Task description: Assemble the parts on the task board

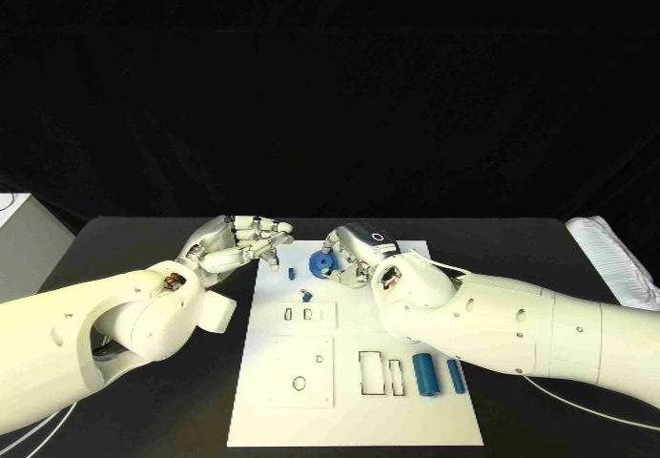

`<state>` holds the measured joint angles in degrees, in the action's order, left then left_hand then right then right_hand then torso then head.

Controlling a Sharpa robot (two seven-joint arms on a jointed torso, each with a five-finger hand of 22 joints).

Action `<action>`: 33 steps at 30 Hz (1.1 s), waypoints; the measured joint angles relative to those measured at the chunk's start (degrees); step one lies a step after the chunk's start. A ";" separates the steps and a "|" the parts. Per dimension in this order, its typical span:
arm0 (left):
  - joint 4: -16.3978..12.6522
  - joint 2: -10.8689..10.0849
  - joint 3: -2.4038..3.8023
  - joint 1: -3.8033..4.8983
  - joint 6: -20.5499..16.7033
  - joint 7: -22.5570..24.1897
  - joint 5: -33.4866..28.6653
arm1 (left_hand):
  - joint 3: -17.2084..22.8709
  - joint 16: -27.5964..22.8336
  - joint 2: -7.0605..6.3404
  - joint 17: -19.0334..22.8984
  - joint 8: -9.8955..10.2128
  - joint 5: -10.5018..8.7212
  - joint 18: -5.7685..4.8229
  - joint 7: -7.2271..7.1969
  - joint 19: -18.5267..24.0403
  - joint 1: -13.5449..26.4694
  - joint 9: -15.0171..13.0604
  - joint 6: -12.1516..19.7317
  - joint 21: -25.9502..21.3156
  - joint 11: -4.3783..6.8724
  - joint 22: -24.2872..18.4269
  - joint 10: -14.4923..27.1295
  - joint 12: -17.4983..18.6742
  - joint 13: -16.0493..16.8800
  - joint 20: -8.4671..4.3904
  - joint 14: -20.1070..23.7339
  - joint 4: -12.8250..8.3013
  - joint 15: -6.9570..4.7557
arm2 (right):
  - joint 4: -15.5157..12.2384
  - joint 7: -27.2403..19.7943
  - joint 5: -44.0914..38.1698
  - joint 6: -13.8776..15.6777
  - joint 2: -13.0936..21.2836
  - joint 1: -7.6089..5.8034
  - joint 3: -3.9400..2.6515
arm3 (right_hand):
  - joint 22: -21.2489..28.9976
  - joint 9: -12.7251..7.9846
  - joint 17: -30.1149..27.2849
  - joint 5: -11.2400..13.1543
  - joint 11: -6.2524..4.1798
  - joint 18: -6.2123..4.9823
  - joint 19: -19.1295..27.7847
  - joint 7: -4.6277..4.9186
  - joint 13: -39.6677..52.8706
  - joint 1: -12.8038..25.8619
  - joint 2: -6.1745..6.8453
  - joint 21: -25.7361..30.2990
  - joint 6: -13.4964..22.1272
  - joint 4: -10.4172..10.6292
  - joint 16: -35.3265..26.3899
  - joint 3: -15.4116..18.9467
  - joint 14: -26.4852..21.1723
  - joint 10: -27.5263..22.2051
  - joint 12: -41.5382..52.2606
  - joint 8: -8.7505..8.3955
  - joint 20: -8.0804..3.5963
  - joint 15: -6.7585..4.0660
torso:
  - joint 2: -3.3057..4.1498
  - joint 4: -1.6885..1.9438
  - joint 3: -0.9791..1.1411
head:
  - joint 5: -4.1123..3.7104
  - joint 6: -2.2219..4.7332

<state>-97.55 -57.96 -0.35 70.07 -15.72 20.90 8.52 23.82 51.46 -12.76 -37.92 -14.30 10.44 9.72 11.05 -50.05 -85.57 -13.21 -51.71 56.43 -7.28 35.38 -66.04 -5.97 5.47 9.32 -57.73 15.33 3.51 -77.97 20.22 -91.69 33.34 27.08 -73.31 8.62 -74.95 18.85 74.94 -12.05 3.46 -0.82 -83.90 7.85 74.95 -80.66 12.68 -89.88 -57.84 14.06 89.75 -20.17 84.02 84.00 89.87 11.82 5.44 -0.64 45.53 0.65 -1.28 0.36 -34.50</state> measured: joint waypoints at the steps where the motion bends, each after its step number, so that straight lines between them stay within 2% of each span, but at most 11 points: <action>1: 0.01 0.01 0.00 0.00 0.00 0.00 0.00 | 0.00 0.00 0.00 0.00 0.00 0.00 0.00 0.00 0.00 0.00 0.00 0.00 0.00 0.00 0.00 0.00 0.00 0.00 0.00 0.00 0.00 0.00 | 0.31 0.10 -0.05 -0.11 -0.20 0.00 0.00 | 0.00 0.00 0.00 0.00 0.00 0.00 0.00 0.00 0.00 0.00 0.00 0.00 0.00 0.00 0.00 0.00 0.00 0.00 0.00 0.00 0.00 0.00 | -0.01 -0.01 0.00 | 0.00 -0.01; 11: 0.08 0.14 -0.01 0.00 0.02 -0.04 0.01 | 0.00 0.00 0.00 0.00 0.00 0.00 0.00 0.00 0.00 0.00 -0.05 0.00 0.00 0.00 -0.01 0.00 0.00 0.00 0.00 0.00 0.00 0.00 | 2.27 0.96 -0.90 -0.69 -1.51 0.01 0.01 | 0.01 0.03 -0.01 0.11 0.00 0.00 0.00 -0.02 -0.01 0.00 0.01 0.00 -0.01 0.00 0.00 0.01 0.00 0.00 0.00 -0.23 0.00 0.00 | -0.05 -0.03 0.02 | 0.01 0.06; 25: 0.13 0.18 0.01 0.00 0.06 -0.14 0.03 | 0.00 0.00 0.00 0.00 0.00 0.00 0.00 0.00 0.00 0.00 -0.04 0.00 0.00 0.00 -0.01 0.00 0.00 -0.01 0.00 0.00 0.00 0.00 | 3.46 1.76 -1.43 -2.25 -2.34 0.02 0.01 | 0.02 0.05 -0.01 -0.05 0.00 0.00 0.00 -0.04 -0.02 0.00 0.01 0.00 0.00 -0.01 0.00 0.02 0.00 0.00 0.00 -0.07 0.00 0.00 | -0.07 -0.07 0.02 | 0.07 0.01; 33: 0.16 0.18 0.00 0.00 0.08 -0.22 0.03 | 0.00 0.00 0.00 0.10 0.01 0.00 0.01 0.00 0.50 0.00 -0.12 0.00 0.43 0.00 0.19 0.00 0.00 -0.01 0.08 0.00 0.00 0.00 | 3.94 1.76 -1.33 -2.77 -2.65 0.03 -0.01 | 0.02 0.00 -0.02 -0.07 0.00 0.00 0.00 -0.16 -0.02 0.97 0.99 0.00 -0.12 0.08 0.00 0.11 0.00 0.00 0.00 -0.07 0.00 0.00 | -0.07 -0.10 0.03 | 0.08 -0.11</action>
<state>-97.39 -57.77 -0.35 70.07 -15.64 20.68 8.56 23.81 51.46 -12.76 -37.82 -14.29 10.44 9.72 11.05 -49.54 -85.57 -13.33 -51.71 56.86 -7.28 35.57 -66.04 -5.97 5.46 9.40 -57.73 15.33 3.51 -74.03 21.98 -93.02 30.56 24.43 -73.28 8.60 -74.92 18.85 74.92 -12.11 3.46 -0.82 -83.91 7.69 74.93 -79.69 13.67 -89.88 -57.96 14.14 89.75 -20.06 84.02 84.00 89.87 11.75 5.44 -0.64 45.46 0.55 -1.25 0.44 -34.61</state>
